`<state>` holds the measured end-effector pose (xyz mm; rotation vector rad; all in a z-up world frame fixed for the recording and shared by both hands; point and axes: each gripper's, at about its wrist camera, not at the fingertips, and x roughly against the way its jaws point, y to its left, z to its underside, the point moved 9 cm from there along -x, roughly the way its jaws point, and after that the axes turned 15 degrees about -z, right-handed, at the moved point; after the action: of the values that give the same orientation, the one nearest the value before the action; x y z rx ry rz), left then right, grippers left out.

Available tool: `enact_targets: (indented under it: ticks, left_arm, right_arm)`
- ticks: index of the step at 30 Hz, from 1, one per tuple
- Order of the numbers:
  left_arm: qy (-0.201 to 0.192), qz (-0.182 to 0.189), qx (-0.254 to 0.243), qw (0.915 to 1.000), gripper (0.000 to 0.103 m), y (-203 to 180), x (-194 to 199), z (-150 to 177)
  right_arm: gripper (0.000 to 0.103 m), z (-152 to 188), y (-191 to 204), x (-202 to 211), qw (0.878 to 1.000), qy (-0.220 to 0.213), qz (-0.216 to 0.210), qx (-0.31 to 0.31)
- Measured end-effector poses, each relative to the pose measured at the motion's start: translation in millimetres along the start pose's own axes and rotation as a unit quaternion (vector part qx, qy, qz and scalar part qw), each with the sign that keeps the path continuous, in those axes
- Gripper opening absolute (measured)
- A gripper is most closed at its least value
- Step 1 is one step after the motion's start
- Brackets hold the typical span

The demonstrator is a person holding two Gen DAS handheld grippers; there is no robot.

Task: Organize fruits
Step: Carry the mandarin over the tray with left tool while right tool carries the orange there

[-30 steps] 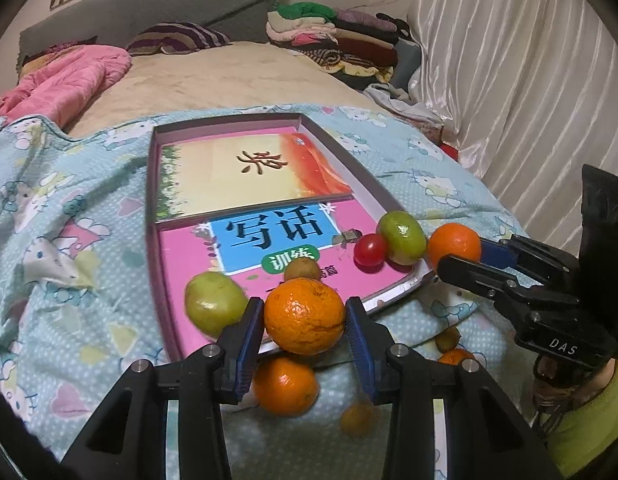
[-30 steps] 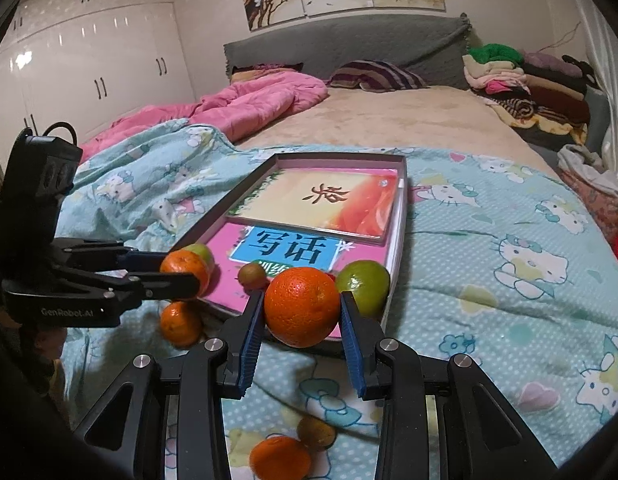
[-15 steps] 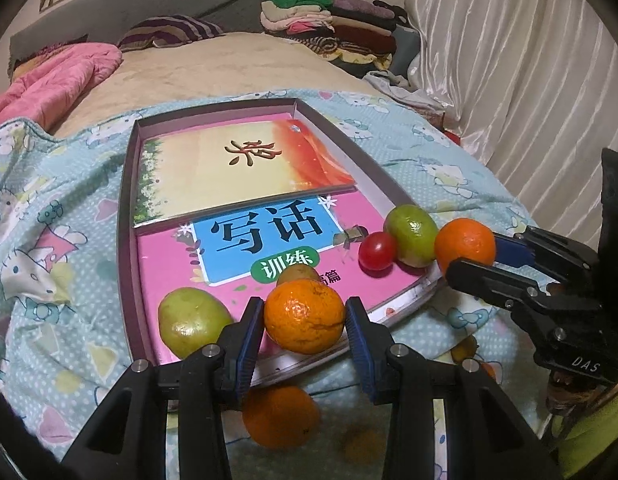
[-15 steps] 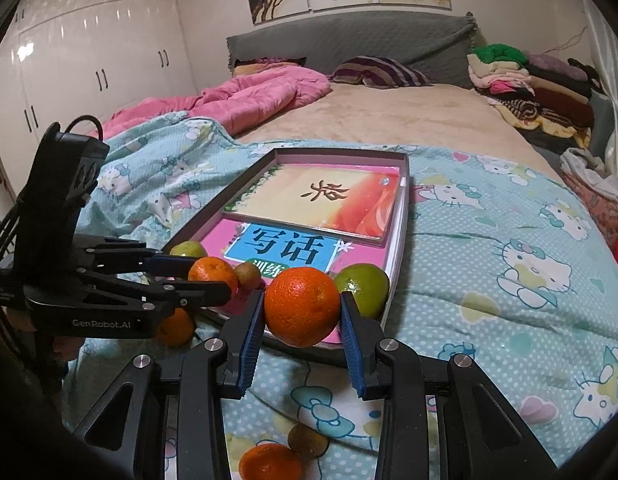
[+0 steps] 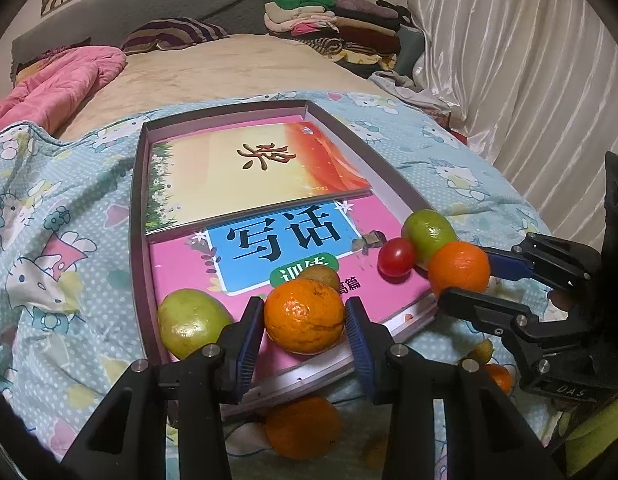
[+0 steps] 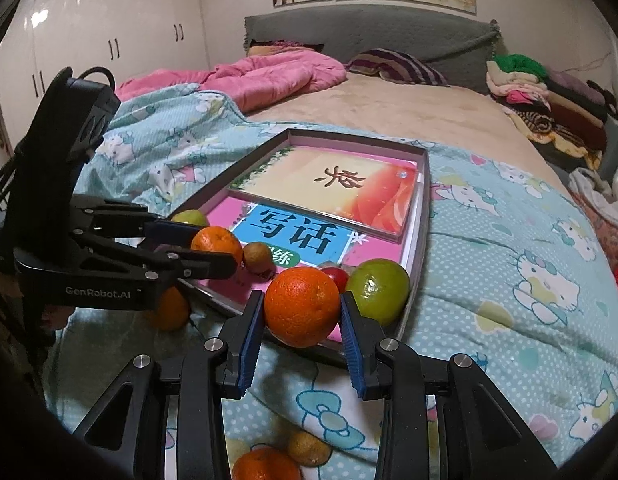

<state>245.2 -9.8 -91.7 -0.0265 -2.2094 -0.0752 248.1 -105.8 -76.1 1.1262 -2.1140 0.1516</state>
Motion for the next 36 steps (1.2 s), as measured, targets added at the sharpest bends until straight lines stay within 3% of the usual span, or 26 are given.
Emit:
enact_targets:
  ticks: [11, 36]
  left_arm:
    - [-0.001, 0.001, 0.005, 1.0000, 0.042, 4.0, -2.1, -2.4]
    - [0.004, 0.007, 0.004, 1.0000, 0.042, -2.1, -4.3, 1.7]
  right_arm:
    - [0.038, -1.0, -0.3, -17.2, 0.999, 0.029, 0.011, 0.030]
    - [0.042, 0.7, -2.7, -13.7, 1.000, 0.006, 0.002, 0.013]
